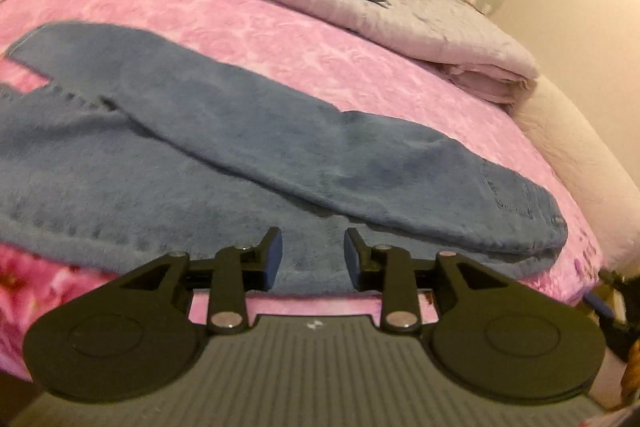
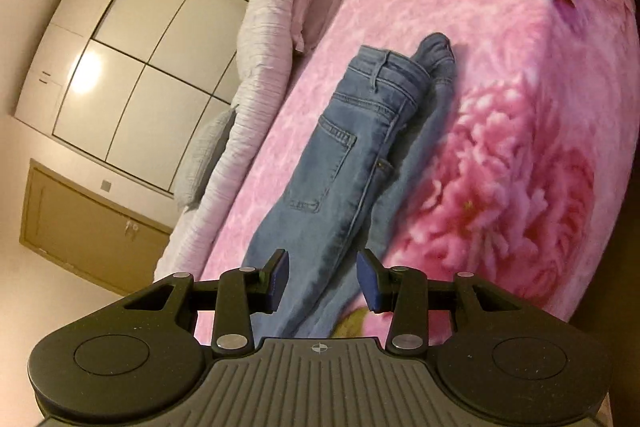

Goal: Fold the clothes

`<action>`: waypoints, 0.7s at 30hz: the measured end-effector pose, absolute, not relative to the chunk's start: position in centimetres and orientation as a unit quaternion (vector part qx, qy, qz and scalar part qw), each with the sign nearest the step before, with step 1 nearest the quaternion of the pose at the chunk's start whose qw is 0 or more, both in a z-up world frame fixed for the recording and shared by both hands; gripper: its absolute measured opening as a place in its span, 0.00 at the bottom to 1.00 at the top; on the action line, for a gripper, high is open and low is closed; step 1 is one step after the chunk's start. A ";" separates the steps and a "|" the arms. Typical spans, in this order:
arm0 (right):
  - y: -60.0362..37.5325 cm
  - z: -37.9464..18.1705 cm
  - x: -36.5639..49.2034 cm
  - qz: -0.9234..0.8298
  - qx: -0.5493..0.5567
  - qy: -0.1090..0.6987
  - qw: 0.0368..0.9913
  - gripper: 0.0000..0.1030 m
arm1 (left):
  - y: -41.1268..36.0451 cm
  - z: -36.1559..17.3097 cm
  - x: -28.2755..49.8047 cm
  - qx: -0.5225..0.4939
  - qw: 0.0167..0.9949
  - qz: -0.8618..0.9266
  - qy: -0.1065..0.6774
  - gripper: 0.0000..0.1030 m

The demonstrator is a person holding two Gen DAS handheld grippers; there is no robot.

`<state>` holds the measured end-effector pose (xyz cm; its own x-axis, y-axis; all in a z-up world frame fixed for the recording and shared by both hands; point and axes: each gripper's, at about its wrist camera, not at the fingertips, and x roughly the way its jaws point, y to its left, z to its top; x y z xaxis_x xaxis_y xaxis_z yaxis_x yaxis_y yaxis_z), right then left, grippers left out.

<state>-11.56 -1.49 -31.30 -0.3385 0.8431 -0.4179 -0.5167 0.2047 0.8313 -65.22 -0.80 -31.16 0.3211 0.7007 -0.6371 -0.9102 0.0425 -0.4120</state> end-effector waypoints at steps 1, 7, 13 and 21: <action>-1.7 -31.3 -11.6 0.612 0.149 0.545 0.554 0.40 | -0.8 -31.2 -65.5 -0.406 0.705 0.569 0.125 0.30; -0.3 -32.5 -11.6 0.599 0.134 0.565 0.551 0.40 | 1.9 -32.7 -67.6 -0.493 0.646 0.578 0.069 0.30; 4.7 -33.4 -10.7 0.596 0.122 0.564 0.558 0.40 | 6.1 -34.6 -69.0 -0.539 0.592 0.598 0.022 0.32; 9.6 -35.0 -8.3 0.584 0.120 0.571 0.565 0.40 | 8.9 -37.8 -70.7 -0.577 0.525 0.623 -0.068 0.32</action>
<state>-8.31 9.56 -34.99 -0.3324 0.7962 -0.5055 -0.5232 0.2903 0.8012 -70.72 8.92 -37.82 0.2156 0.7315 -0.6469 -0.5755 -0.4400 -0.6893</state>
